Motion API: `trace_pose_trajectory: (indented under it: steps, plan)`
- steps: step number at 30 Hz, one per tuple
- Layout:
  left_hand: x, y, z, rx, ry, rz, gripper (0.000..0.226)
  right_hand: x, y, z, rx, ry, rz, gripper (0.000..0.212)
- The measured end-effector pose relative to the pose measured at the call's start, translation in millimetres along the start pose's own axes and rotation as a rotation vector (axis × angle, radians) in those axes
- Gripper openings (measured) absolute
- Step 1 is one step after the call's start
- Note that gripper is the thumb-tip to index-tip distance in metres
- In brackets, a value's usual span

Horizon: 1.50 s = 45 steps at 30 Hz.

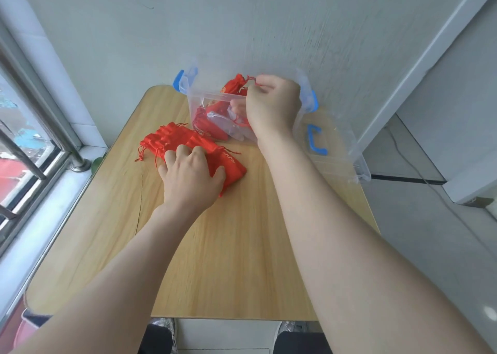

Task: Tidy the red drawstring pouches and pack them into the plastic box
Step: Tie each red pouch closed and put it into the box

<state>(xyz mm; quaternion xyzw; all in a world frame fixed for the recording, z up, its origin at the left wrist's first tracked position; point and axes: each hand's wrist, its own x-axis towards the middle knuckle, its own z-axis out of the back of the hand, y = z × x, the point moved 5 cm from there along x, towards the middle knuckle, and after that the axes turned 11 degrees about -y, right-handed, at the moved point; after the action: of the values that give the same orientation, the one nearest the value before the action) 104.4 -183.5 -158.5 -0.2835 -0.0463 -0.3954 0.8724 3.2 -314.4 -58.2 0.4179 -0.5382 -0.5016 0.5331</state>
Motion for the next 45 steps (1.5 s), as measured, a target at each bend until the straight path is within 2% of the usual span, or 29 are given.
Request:
trace_pose_trajectory:
  steps: [3,7,9,12,16,18,22,24,28,32,37,41,45]
  plan:
    - [1.3,2.5,2.1,-0.081,0.025,0.055,0.033,-24.5,-5.8,21.5,-0.010,0.013,0.038,0.023]
    - [-1.6,-0.3,6.7,-0.145,0.012,0.057,0.018,-50.1,-33.8,44.8,-0.118,0.133,-0.088,0.023]
    - [-2.9,-3.9,9.9,-0.221,-0.005,0.031,0.014,-62.4,-45.6,55.2,-0.185,0.173,-0.141,0.023]
    - [-9.3,-18.5,17.8,-0.383,-0.022,-0.117,0.009,-79.1,-56.6,70.3,-0.235,0.189,-0.222,0.027]
    - [-28.5,-38.1,23.8,-0.593,0.116,-0.139,0.017,-93.9,-65.5,82.4,-0.206,0.195,-0.312,0.025]
    - [-35.1,-44.1,23.9,-0.637,0.114,-0.122,0.018,-94.1,-68.6,87.9,-0.154,0.175,-0.343,0.025]
    - [-38.6,-45.4,25.9,-0.672,0.006,0.020,0.014,-81.3,-68.0,99.7,-0.046,0.104,-0.338,0.026]
    - [-37.0,-47.4,22.3,-0.703,0.015,0.053,0.014,-75.5,-64.4,103.6,-0.020,0.072,-0.296,0.021]
    - [-27.4,-54.3,19.0,-0.691,0.064,0.039,0.021,-69.4,-60.5,103.8,0.025,0.022,-0.225,0.019]
    - [-19.6,-55.7,27.2,-0.650,-0.039,0.079,0.006,-60.3,-54.9,103.0,0.051,0.009,-0.200,0.019]
    - [-15.6,-60.0,34.9,-0.651,-0.068,0.091,0.010,-52.9,-52.7,107.0,0.057,-0.021,-0.198,0.020]
    - [-10.2,-59.4,35.3,-0.604,-0.074,0.046,0.018,-48.8,-51.5,109.3,0.128,-0.079,-0.228,0.019]
    - [-4.5,-53.8,32.7,-0.603,-0.080,0.104,0.021,-45.2,-49.7,109.3,0.266,-0.121,-0.299,0.018]
